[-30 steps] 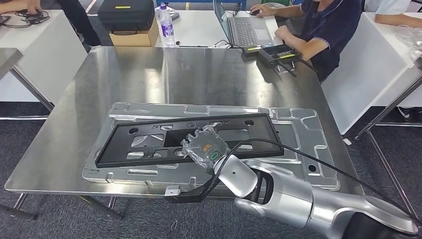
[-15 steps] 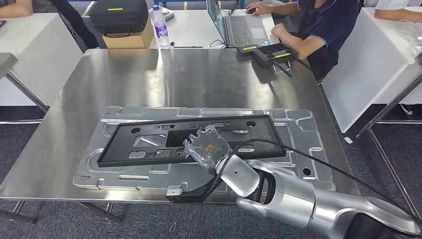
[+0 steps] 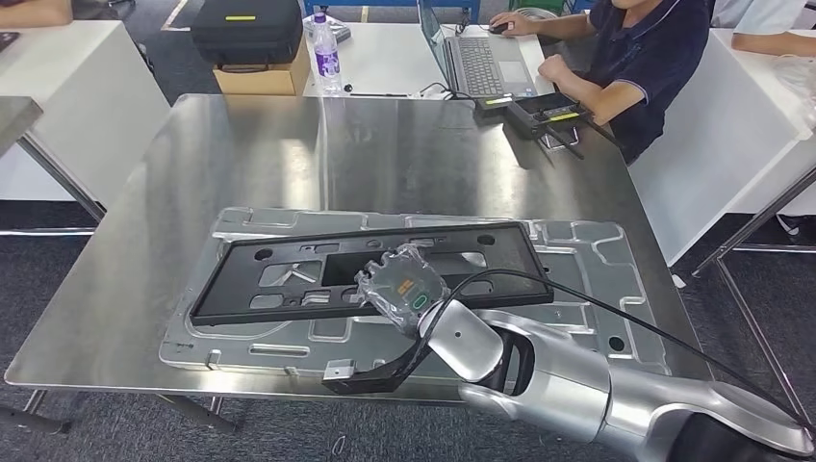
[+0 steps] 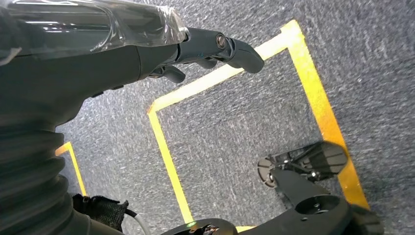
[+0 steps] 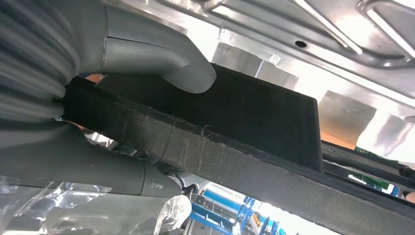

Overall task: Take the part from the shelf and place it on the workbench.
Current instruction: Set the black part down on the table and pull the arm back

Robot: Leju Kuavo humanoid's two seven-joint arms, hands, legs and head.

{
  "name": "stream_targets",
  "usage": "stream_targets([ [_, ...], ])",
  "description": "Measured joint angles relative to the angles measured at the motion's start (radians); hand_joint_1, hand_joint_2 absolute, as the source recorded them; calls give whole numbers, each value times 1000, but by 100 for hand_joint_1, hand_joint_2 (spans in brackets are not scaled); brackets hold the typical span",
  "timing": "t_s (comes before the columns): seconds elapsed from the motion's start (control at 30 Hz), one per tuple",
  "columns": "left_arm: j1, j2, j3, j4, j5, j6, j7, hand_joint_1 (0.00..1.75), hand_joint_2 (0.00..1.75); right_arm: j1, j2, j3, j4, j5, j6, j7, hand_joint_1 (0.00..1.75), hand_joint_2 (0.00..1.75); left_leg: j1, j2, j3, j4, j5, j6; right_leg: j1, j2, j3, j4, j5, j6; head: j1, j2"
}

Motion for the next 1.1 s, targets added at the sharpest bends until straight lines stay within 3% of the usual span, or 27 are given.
stream_targets([
  [0.07, -1, 0, 0, 0, 0, 0, 0, 0, 175, -1, 0, 0, -1, -1, 0, -1, 175, 175, -4, -1, 4, 1, -7, -8, 3, 1, 44, -95, 29, -7, 0, 0],
  [0.2, 0, 0, 0, 0, 0, 0, 0, 0, 175, -1, -2, -1, -2, -1, 1, -1, 175, 175, 0, 1, -3, 13, -23, -27, 3, 2, 53, -117, 26, -21, 0, 0],
  [0.27, -1, 0, 0, 0, 0, 0, 0, 0, 175, -2, -2, -1, -4, -1, 1, -1, 175, 175, 5, 3, -43, 97, -68, -40, 0, 0, 56, -121, 26, -29, -2, 0],
  [0.33, -1, 0, 0, 0, 0, 0, 0, 0, 175, -1, -2, -1, -6, -2, 1, -2, 175, 175, 10, 4, -115, 237, -121, -50, 3, -2, 57, -120, 23, -34, -3, 0],
  [0.37, 1, 0, 0, 0, 0, 0, 0, 0, 175, 0, -2, -1, -6, -2, 1, -3, 175, 175, 12, 4, -144, 287, -131, -53, 5, -3, 58, -120, 21, -34, -4, 0],
  [0.4, 2, -1, 0, 0, 0, 0, 0, 0, 175, 0, -2, -1, -6, -2, 2, -3, 175, 175, 13, 4, -157, 300, -122, -54, 5, -4, 60, -120, 19, -33, -4, 0],
  [0.43, 3, -1, 0, 0, 0, 0, 0, 0, 175, 0, -1, -1, -6, -2, 2, -3, 175, 175, 13, 4, -150, 273, -94, -52, 7, -3, 64, -120, 17, -31, -4, 0],
  [0.5, 4, 0, 0, 0, 0, 0, 0, 0, 175, 0, 0, -1, -7, -2, 2, -3, 175, 175, 11, 4, -95, 136, -16, -45, 7, -3, 74, -120, 11, -26, -4, 0],
  [0.57, 2, -1, 0, 0, 0, 0, 0, 0, 175, -2, 0, -1, -8, -2, 2, -4, 175, 175, 6, 3, -50, 30, 21, -33, 10, -4, 77, -121, 7, -19, -4, 0],
  [0.67, 2, -1, 0, 0, 0, 0, 0, 0, 175, -4, 0, -1, -9, -2, 1, -4, 175, 175, 2, 2, -39, 9, 20, -17, 10, -4, 76, -122, 5, -7, -3, 0],
  [0.73, 1, -1, 0, 0, 0, 0, 0, 0, 175, -5, 0, -1, -9, -2, 1, -4, 175, 175, 4, 2, -31, 3, 21, -4, 8, -3, 65, -88, -18, 2, -2, 0],
  [0.77, 0, 0, 0, 0, 0, 1, 0, 0, 175, -5, 0, -1, -10, -2, 1, -4, 175, 175, 4, 2, -27, 1, 20, 2, 8, -4, 43, -41, -42, 4, -1, 0],
  [0.83, -1, 0, 0, 0, 0, 2, 0, 0, 175, -3, 0, -1, -10, -1, 1, -4, 175, 175, 0, 2, -23, 1, 16, 11, 7, -3, -30, 101, -99, 6, 0, 0],
  [0.87, -1, 0, 0, 0, 0, 2, 0, 0, 175, -1, 0, -1, -10, -1, 1, -4, 175, 175, -2, 2, -21, 1, 15, 13, 8, -3, -63, 160, -115, 6, 0, 0],
  [0.9, 0, 0, 0, 0, 0, 2, 0, 0, 175, 1, -1, -1, -10, -2, 1, -4, 175, 175, -5, 2, -19, 1, 13, 15, 8, -3, -81, 184, -112, 4, 0, 0],
  [0.93, 1, 0, 0, 0, 0, 2, 0, 0, 175, 1, -1, -1, -10, -1, 1, -4, 175, 175, -7, 1, -17, 1, 12, 16, 9, -3, -76, 163, -90, 0, 0, 0],
  [1.03, 0, -1, 0, 0, 0, 2, 0, 0, 175, 0, -1, -1, -10, -1, 1, -4, 175, 175, -13, -1, -5, 2, 3, 14, 19, -5, 20, -43, 11, -23, 0, 0],
  [1.1, 0, -2, 0, 0, 0, 2, 0, 0, 175, -1, 0, -1, -10, -2, 1, -4, 175, 175, -15, -1, -3, 2, -3, 7, 24, -6, 56, -115, 28, -31, 0, 0],
])
